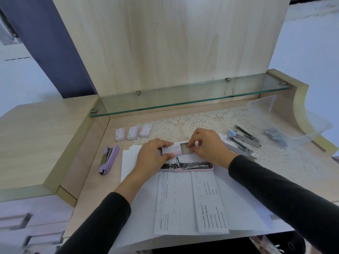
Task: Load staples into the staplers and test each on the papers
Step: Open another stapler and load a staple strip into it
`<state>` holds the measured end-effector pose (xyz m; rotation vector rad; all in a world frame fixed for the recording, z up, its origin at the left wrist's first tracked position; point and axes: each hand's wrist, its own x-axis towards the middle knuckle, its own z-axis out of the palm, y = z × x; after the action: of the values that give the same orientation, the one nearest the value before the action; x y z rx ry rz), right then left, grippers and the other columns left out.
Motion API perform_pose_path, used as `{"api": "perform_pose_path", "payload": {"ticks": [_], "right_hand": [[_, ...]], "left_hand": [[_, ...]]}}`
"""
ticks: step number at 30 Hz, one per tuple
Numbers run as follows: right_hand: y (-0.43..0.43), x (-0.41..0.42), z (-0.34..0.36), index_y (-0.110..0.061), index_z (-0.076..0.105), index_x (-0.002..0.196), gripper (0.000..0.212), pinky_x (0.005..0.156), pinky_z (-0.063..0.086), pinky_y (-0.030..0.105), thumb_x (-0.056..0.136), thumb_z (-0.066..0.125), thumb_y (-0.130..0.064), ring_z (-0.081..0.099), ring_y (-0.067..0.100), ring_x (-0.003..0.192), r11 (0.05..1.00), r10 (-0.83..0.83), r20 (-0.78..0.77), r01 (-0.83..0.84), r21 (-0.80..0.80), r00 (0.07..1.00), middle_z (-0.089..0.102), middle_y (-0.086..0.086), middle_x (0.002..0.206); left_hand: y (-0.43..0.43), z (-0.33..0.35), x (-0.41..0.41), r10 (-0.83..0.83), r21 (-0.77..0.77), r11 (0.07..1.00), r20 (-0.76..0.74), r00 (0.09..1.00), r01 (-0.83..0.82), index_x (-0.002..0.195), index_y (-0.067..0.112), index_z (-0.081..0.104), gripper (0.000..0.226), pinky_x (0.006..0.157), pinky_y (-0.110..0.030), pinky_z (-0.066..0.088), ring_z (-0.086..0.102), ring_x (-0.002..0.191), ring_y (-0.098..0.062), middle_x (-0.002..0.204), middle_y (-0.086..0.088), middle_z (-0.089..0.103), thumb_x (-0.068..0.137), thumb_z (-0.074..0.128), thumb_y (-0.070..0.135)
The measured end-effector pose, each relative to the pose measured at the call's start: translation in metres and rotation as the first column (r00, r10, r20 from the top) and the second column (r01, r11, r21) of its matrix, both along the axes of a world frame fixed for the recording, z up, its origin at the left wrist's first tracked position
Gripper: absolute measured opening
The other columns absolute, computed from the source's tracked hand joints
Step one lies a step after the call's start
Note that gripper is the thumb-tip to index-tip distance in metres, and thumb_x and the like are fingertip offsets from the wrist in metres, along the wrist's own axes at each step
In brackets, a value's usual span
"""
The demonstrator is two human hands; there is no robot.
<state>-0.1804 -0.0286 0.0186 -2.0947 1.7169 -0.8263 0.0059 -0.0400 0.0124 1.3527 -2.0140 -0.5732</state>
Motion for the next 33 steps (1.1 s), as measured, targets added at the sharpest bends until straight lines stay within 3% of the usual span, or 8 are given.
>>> {"api": "perform_pose_path", "payload": {"ticks": [10,16,19,24,28,33], "right_hand": [[0.001,-0.007,-0.001,-0.010,0.071,0.078,0.009,0.068,0.037,0.021,0.074,0.067,-0.003,0.040,-0.005,0.062,1.000,-0.008,0.041,0.008,0.008,0.999,0.061,0.001,0.085],[0.002,-0.008,-0.001,-0.010,0.070,0.075,0.009,0.062,0.037,0.017,0.073,0.068,-0.002,0.043,-0.002,0.059,1.000,-0.005,0.050,0.005,0.004,0.999,0.064,0.004,0.086],[0.002,-0.006,0.000,-0.011,0.069,0.077,0.009,0.067,0.037,0.022,0.075,0.066,-0.004,0.042,0.001,0.062,1.000,-0.011,0.020,0.011,-0.012,1.000,0.059,0.002,0.083],[0.005,0.001,0.003,-0.013,0.070,0.082,0.008,0.075,0.035,0.027,0.077,0.064,-0.010,0.043,0.015,0.083,0.995,-0.043,-0.040,0.039,-0.092,0.998,0.054,0.005,0.088],[0.004,0.013,0.011,-0.015,0.073,0.088,0.012,0.076,0.030,0.029,0.080,0.064,-0.016,0.038,0.012,0.079,0.997,-0.001,-0.119,-0.008,-0.075,0.993,0.046,-0.001,0.079],[0.002,0.023,0.011,-0.019,0.070,0.100,0.020,0.083,0.028,0.031,0.082,0.062,-0.023,0.040,0.013,0.082,0.999,-0.007,-0.180,0.001,-0.033,0.984,0.045,-0.003,0.083]], "left_hand": [[-0.002,0.000,0.009,0.007,0.032,0.999,0.043,0.999,-0.008,0.109,0.020,0.067,0.036,0.093,-0.030,0.043,0.054,0.100,-0.014,0.106,0.002,0.065,0.074,0.075,0.022],[-0.002,-0.001,0.015,0.018,0.028,0.999,0.037,0.999,-0.019,0.108,0.021,0.067,0.036,0.093,-0.028,0.042,0.055,0.099,-0.013,0.105,0.003,0.065,0.073,0.076,0.022],[-0.002,-0.001,0.016,0.019,0.027,0.999,0.033,0.999,-0.020,0.107,0.020,0.067,0.035,0.092,-0.028,0.042,0.055,0.098,-0.014,0.103,0.003,0.065,0.073,0.076,0.021],[-0.002,-0.002,0.014,0.027,0.015,0.999,0.032,0.999,-0.028,0.105,0.020,0.068,0.033,0.093,-0.030,0.042,0.054,0.099,-0.014,0.102,0.003,0.065,0.072,0.076,0.020],[-0.001,-0.003,0.014,0.031,-0.005,1.000,0.041,0.999,-0.031,0.105,0.018,0.068,0.035,0.091,-0.029,0.042,0.055,0.098,-0.015,0.103,0.001,0.066,0.072,0.077,0.020],[0.001,-0.003,0.013,0.036,-0.024,0.999,0.044,0.998,-0.035,0.105,0.016,0.068,0.035,0.089,-0.026,0.041,0.054,0.098,-0.015,0.102,0.000,0.066,0.072,0.076,0.020]]}}
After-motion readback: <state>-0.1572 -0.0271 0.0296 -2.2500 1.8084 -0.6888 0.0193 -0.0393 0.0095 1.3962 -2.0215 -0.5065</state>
